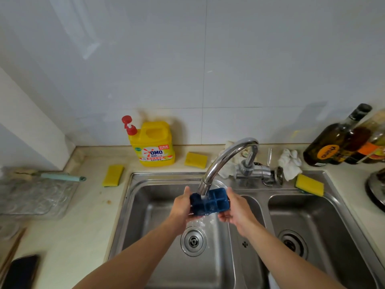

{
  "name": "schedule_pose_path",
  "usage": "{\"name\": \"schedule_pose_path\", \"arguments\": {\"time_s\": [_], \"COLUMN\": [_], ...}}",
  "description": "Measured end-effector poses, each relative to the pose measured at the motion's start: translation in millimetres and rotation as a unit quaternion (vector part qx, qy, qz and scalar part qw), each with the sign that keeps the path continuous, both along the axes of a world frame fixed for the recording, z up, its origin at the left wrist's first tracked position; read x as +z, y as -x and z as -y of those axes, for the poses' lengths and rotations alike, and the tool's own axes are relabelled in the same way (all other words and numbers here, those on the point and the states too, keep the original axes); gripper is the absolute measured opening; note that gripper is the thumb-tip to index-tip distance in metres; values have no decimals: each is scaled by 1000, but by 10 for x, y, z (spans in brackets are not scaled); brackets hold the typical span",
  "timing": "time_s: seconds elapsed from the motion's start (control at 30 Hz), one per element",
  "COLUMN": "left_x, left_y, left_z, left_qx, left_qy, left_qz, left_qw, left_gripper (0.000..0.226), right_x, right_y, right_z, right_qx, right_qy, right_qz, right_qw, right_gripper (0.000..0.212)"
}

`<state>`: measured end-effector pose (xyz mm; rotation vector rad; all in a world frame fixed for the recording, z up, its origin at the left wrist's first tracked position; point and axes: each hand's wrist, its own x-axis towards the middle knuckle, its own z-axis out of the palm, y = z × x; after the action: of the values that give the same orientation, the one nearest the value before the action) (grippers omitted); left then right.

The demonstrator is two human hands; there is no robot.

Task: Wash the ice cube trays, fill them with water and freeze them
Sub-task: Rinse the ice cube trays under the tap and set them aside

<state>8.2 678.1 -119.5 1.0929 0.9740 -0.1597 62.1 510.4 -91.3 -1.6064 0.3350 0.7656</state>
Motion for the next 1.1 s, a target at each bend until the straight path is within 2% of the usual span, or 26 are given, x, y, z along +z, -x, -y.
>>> {"name": "schedule_pose_path", "arguments": {"time_s": [0.13, 0.33, 0.4, 0.5, 0.7, 0.97, 1.1], "left_x": [66, 93, 115, 156, 173, 83, 94], "left_y": [43, 111, 98, 67, 68, -62, -114], "left_z": [-166, -194, -217, -240, -198, 23, 138], "left_qx": [62, 25, 36, 48, 9, -25, -61], "left_qy": [-60, -63, -93, -110, -55, 90, 99], "left_qz": [-24, -10, -8, -11, 6, 23, 34], "left_qw": [996, 998, 995, 993, 998, 995, 993], "left_gripper": [42, 47, 47, 48, 57, 75, 67], "right_x": [33, -24, -6, 35, 106, 166, 140], "right_y": [70, 85, 106, 110, 63, -116, -159], "right_z": [-193, -233, -299, -341, -240, 8, 127], "right_qx": [48, 48, 61, 69, -2, -23, -50], "right_qy": [-28, 18, 5, -23, -29, 0, 24], "right_qz": [10, -20, -26, -35, -54, 11, 19], "right_qw": [998, 998, 998, 997, 998, 1000, 998], "right_gripper": [48, 48, 44, 49, 50, 53, 52]}}
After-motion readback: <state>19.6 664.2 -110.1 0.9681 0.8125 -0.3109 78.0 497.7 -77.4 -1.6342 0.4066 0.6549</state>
